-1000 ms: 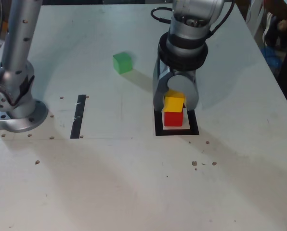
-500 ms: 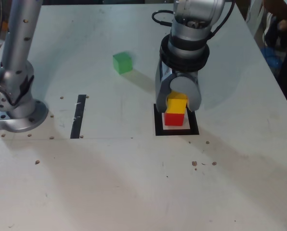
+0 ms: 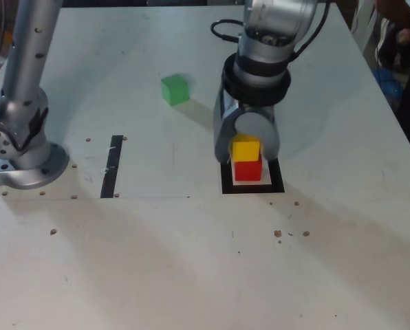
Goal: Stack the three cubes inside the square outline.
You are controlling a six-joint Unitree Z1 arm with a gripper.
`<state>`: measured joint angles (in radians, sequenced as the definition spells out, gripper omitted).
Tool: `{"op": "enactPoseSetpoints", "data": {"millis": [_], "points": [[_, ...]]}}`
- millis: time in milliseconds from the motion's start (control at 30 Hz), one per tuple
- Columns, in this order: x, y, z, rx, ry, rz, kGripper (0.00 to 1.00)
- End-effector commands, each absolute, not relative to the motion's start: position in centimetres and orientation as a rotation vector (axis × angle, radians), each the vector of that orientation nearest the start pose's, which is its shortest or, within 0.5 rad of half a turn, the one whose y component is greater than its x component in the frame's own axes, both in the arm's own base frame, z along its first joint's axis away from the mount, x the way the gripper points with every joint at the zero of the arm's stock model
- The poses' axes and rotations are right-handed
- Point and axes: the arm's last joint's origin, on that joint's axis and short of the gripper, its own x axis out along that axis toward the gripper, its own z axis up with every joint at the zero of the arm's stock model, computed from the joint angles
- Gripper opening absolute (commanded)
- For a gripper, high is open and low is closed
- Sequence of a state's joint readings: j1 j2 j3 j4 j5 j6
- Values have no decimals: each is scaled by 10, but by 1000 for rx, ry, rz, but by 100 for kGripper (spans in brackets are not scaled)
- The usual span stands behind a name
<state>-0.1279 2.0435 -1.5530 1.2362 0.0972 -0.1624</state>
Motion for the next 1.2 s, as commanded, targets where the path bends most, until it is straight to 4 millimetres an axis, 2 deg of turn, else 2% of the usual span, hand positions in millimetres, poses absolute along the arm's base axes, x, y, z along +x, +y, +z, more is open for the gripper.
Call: {"op": "enactPoseSetpoints", "data": {"millis": [0, 267, 400, 567, 767, 967, 1167], "points": [[349, -40, 260, 67, 1682, 112, 99], [305, -37, 318, 73, 1561, 109, 100], [273, -20, 332, 89, 1540, 154, 100], [242, 28, 316, 56, 1619, 252, 100], [222, 94, 295, -129, 1662, 467, 100], [224, 144, 269, -300, 1655, 596, 99], [238, 172, 231, -380, 1758, 600, 97]]}}
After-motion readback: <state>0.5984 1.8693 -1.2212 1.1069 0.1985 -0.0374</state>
